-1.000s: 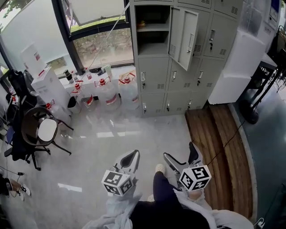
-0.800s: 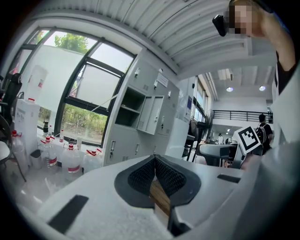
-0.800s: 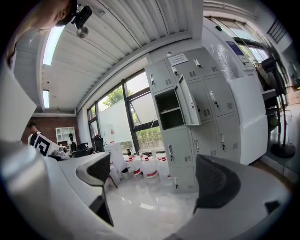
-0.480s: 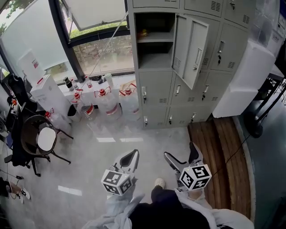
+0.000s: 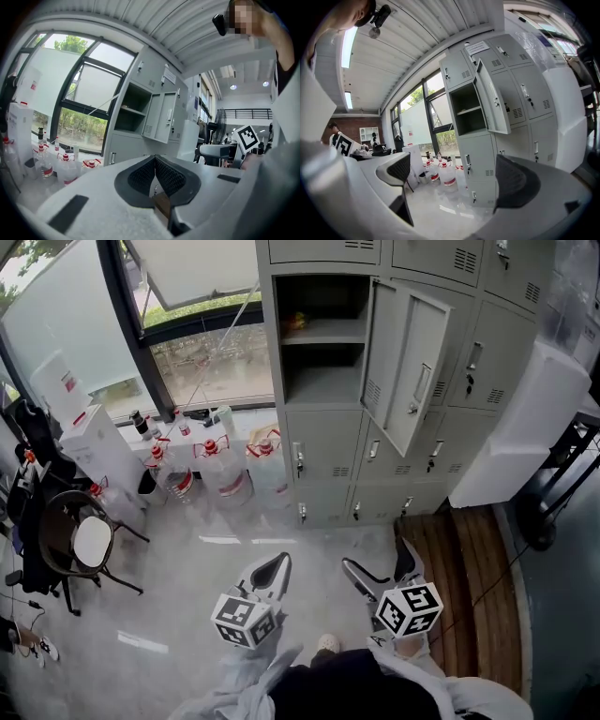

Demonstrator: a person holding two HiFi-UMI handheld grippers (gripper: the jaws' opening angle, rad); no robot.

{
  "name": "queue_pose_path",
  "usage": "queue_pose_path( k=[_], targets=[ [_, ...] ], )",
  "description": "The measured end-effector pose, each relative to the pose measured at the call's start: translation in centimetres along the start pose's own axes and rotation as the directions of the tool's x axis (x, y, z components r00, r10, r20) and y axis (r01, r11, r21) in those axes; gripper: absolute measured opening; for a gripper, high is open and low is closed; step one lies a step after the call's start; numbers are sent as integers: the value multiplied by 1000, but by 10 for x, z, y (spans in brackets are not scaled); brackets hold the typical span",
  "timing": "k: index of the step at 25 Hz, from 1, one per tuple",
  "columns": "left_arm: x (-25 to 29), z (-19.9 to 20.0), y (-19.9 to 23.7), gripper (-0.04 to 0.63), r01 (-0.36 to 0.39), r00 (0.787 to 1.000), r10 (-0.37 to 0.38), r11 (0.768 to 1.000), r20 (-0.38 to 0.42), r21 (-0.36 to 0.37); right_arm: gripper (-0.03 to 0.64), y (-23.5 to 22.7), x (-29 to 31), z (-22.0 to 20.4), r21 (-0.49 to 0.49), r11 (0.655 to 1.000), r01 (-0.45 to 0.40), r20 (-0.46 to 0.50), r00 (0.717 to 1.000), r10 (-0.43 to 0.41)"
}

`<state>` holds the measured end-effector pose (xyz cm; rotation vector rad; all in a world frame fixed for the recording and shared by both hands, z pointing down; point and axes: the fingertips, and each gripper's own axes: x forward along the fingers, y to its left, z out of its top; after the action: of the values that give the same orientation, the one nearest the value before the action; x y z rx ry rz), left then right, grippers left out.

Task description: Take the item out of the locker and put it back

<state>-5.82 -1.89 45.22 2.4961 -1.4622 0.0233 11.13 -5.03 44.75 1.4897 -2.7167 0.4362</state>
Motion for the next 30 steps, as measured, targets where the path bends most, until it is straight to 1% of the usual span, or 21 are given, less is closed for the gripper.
queue_pose_path(
  k=[6, 15, 18, 23, 30],
  targets=[
    [18, -1, 2, 8, -22, 1000, 22, 1000, 10, 13, 568, -21, 16, 1, 5, 1000, -19, 6, 1000, 19],
    [13, -6, 2, 8, -70, 998, 70, 998, -9, -2, 568, -15, 19, 0, 28, 997, -71, -9, 997, 71],
    [15, -4, 3, 8, -67, 998, 67, 998, -16, 1, 568, -15, 22, 3, 30, 997, -75, -9, 997, 76],
    [31, 1, 8, 8, -59, 998, 59, 998, -18, 9, 568, -28, 29, 11, 30, 998, -60, 2, 998, 60],
    [71, 20, 38, 8, -51, 999, 51, 999, 15, 13, 568, -45, 74, 27, 10, 999, -54, 12, 999, 53]
  ],
)
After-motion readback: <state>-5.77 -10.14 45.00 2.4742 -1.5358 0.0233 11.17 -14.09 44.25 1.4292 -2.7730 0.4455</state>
